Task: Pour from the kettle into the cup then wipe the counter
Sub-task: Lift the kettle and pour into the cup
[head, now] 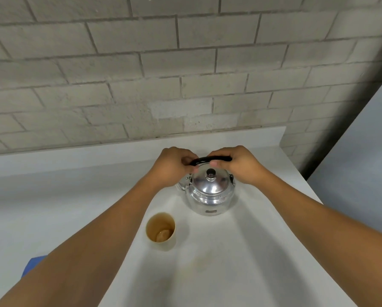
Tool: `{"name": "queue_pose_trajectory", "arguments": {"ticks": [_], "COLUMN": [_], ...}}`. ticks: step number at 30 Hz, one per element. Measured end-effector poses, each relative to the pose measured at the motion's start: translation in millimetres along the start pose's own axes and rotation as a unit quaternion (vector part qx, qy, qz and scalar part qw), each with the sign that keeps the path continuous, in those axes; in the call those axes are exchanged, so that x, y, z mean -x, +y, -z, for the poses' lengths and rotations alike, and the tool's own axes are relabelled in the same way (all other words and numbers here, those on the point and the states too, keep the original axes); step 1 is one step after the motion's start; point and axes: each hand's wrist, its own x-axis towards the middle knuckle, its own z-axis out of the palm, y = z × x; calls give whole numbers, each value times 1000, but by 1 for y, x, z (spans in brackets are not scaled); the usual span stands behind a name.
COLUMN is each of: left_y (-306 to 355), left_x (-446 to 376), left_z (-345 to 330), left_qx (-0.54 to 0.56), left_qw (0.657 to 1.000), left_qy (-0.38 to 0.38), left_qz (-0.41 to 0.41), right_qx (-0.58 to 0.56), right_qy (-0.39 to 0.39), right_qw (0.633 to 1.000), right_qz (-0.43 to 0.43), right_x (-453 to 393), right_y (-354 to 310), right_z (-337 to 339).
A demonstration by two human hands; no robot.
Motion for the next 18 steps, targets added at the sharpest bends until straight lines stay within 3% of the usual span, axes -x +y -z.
{"name": "queue_pose_trajectory", "arguments": {"ticks": [10, 18], "left_y": [-8, -67], "left_x": [64, 138], "left_z": [50, 39], "left_qx": [89, 108], "left_qw": [993, 993], "left_qy": [59, -38], "left_qz": [-49, 14], "right_qx": [-24, -20], "right_qy": [31, 17], "right_qw": [998, 997], "right_qz": [48, 73], "right_x": [22, 48], "right_y": [-35, -54], "right_z": [3, 0]}}
